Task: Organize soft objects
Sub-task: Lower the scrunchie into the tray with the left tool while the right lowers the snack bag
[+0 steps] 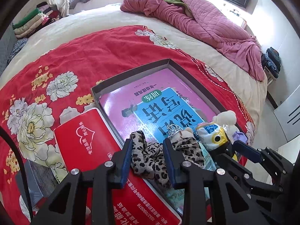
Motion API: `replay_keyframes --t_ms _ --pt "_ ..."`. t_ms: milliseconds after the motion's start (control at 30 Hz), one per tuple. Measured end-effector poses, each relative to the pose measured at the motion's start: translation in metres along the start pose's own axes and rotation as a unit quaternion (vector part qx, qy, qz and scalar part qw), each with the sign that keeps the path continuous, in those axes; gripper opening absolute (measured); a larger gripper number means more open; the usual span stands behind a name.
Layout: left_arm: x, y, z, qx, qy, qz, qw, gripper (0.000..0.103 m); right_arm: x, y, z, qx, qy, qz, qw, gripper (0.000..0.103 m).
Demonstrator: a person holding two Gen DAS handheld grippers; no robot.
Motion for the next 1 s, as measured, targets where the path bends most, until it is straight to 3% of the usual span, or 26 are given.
replay_keyframes --t_ms 500,633,1000 --pt "-0.001 0.011 -0.004 0.001 0.003 -0.007 1.0000 0.040 -0.001 0.016 0.005 -0.008 0.000 -0.008 1.000 0.056" --pt "-0.001 0.017 -0.006 -0.001 0.011 -0.015 0.9998 0.051 -0.002 0.022 0.004 -0.010 -0.002 -0.012 1.000 0.057" --pt "-0.011 0.037 -0.013 -0.019 -0.005 -0.011 0.9997 0.055 -0.012 0.044 0.006 -0.024 -0.015 -0.031 0.999 0.062"
Point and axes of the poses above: each gripper's, at about its wrist camera, not at the fingertips, and y roughly against the way its jaws point, x to its left, z to its top, the point moved 6 cm from there along -y, roughly the way its jaws point, and after that the axes turned 15 degrees about y, right-handed, at the moved point
